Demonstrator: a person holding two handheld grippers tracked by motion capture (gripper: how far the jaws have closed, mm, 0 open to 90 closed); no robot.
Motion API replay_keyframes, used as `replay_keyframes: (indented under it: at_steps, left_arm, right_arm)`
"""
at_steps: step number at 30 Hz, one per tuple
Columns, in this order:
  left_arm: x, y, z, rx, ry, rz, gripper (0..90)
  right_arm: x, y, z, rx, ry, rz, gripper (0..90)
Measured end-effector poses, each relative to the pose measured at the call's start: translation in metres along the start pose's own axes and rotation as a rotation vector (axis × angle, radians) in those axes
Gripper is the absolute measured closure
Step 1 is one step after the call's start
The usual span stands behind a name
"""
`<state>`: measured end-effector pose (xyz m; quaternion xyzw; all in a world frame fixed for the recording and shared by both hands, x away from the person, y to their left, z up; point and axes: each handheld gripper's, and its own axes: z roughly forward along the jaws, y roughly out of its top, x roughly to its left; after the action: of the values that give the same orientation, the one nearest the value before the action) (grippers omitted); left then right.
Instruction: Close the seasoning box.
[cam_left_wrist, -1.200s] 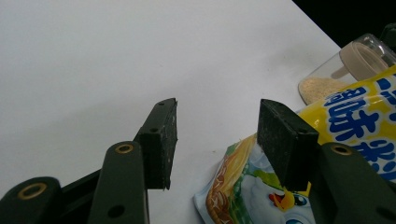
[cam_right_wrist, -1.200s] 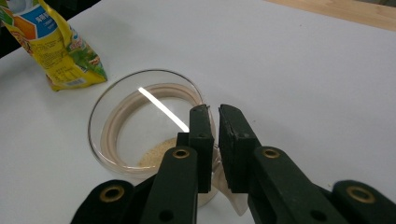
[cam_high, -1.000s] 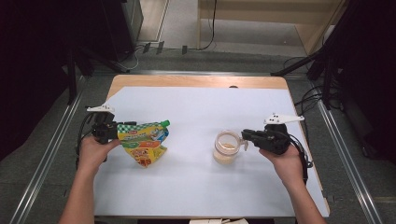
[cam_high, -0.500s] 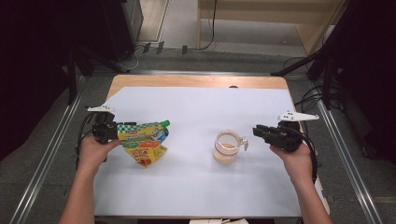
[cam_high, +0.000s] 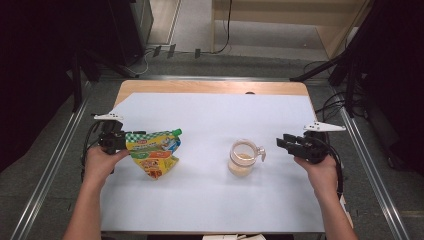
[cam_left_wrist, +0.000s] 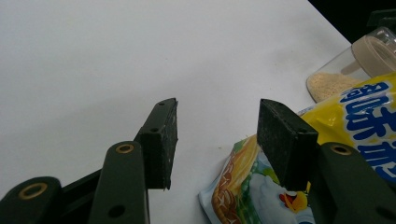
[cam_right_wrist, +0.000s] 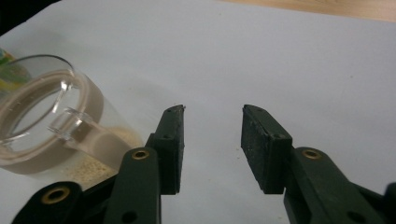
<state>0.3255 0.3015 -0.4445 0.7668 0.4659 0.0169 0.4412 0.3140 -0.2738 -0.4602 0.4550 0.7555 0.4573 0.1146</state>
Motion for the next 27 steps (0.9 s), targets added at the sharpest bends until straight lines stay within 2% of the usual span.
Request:
replay_keyframes:
  at_steps: [3, 8, 9, 10, 15, 16, 17, 19, 20, 22, 27]
  left_arm:
    - [0.0, 0.0, 0.0, 0.004, 0.002, 0.002, 48.6]
    - [0.0, 0.0, 0.001, 0.011, 0.003, 0.002, 48.6]
    - [0.0, 0.0, 0.001, 0.01, 0.0, 0.002, 48.6]
    - [0.0, 0.0, 0.001, 0.011, 0.001, 0.002, 48.6]
    - [0.001, -0.001, 0.002, 0.014, 0.004, -0.002, 48.6]
    - [0.001, -0.001, 0.002, 0.016, 0.005, -0.002, 48.6]
    - [0.001, -0.001, 0.002, 0.016, 0.006, -0.002, 48.6]
    - [0.001, -0.001, 0.002, 0.016, 0.007, -0.003, 48.5]
    - [0.001, -0.001, 0.002, 0.016, 0.007, -0.004, 48.4]
    - [0.001, -0.001, 0.002, 0.017, 0.007, -0.004, 48.2]
    - [0.001, -0.001, 0.002, 0.017, 0.007, -0.011, 47.2]
  right_arm:
    - [-0.002, -0.002, 0.002, 0.007, -0.006, 0.009, 54.7]
    - [-0.007, -0.007, 0.007, -0.022, 0.0, 0.021, 43.8]
    - [-0.007, -0.009, 0.01, -0.036, -0.037, 0.028, 40.3]
    - [-0.007, -0.009, 0.011, -0.034, -0.049, 0.021, 38.7]
    - [-0.007, -0.013, 0.018, -0.027, -0.05, 0.009, 31.5]
    - [-0.008, -0.014, 0.02, -0.021, -0.038, 0.022, 27.9]
    - [-0.008, -0.015, 0.021, -0.016, -0.017, 0.032, 27.3]
    - [-0.009, -0.016, 0.023, -0.007, -0.005, 0.041, 27.0]
    - [-0.009, -0.017, 0.024, -0.006, -0.02, 0.032, 25.9]
    - [-0.009, -0.018, 0.024, 0.002, -0.011, 0.011, 24.6]
    - [-0.013, -0.022, 0.025, 0.031, -0.033, 0.029, 24.6]
